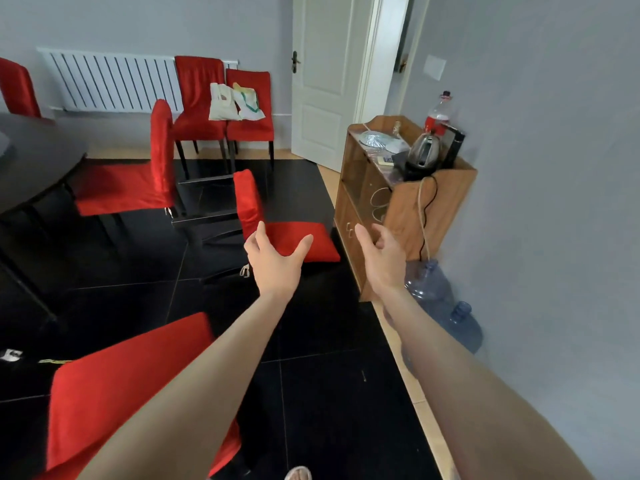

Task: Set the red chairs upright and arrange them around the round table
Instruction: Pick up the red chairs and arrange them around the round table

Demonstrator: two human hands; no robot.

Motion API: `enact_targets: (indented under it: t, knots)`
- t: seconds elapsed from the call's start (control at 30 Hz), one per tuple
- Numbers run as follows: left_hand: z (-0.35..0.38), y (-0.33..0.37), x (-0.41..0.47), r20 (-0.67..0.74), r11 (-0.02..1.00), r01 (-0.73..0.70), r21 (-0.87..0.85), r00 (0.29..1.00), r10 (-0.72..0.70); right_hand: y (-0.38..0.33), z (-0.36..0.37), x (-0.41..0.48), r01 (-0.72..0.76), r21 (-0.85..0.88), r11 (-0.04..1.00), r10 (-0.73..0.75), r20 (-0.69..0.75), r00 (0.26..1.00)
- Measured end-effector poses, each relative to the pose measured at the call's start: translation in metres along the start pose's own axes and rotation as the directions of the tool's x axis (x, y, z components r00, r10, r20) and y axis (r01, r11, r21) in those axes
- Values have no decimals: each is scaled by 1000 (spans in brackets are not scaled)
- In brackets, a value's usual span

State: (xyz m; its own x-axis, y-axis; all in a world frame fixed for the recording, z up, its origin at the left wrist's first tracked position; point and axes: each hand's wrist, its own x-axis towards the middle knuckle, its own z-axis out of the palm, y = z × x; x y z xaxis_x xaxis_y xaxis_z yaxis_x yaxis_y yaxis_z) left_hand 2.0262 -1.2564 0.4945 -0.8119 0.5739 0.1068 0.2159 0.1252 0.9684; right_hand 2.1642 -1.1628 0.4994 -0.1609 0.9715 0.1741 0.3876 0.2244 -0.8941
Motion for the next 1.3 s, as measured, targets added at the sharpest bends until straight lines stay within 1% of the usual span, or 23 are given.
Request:
enact_targets:
  t: [0.17, 0.27, 0.57, 0.8, 1.03, 1.3]
  knots:
    - [59, 7, 84, 15, 998, 25, -58, 1000, -24, 2, 23, 98, -2, -28, 1000, 2, 10, 1000]
    - [79, 11, 116, 19, 997, 32, -66, 999, -30, 2, 31, 133, -7, -17, 1000, 8, 15, 1000]
    - [170, 18, 232, 36, 999, 41, -36, 999, -40, 16, 70, 269, -22, -12, 1000, 22, 59, 998]
    - [249, 3, 335, -14, 999, 40, -33, 999, -41, 45, 114, 403, -10, -10, 1000, 11, 97, 995]
    - [329, 3, 439, -93, 994, 104, -20, 990, -105, 70, 154, 547, -36, -8, 999, 37, 198, 980]
    - [385, -17, 530, -140, 987, 158, 26, 978, -153, 95, 209, 651, -67, -4, 998, 65, 285, 956]
